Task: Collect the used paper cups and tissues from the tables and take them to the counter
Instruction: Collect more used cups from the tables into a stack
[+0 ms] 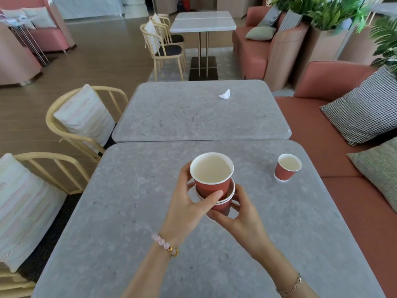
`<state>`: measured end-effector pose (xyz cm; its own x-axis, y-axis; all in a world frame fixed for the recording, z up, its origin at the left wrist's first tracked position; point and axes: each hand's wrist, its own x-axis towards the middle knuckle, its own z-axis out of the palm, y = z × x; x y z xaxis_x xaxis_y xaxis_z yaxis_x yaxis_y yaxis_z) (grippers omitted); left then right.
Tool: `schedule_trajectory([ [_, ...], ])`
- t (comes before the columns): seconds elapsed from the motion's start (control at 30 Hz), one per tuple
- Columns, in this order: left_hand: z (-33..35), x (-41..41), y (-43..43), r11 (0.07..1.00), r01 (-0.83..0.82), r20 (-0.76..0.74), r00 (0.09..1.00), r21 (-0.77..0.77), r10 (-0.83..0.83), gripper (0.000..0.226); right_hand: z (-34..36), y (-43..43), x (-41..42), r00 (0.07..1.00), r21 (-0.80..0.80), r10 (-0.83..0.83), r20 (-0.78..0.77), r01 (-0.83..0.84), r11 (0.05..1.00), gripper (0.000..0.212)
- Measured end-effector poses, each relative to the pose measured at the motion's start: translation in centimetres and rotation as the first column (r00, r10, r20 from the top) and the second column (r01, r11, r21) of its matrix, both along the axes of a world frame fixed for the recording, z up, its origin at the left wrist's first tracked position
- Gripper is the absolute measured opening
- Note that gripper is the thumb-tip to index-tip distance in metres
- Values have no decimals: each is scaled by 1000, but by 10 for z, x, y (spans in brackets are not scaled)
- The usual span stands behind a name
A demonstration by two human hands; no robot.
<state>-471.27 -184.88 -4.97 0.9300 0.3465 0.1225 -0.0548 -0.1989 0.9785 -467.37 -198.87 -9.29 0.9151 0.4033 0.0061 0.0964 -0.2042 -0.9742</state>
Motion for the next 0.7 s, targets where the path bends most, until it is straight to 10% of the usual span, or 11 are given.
schedule_trajectory([
  [0.7,-22,-1,3,983,74,-64,996,170,-64,73,-7,-29,8,994,22,-97,-52,98,995,55],
])
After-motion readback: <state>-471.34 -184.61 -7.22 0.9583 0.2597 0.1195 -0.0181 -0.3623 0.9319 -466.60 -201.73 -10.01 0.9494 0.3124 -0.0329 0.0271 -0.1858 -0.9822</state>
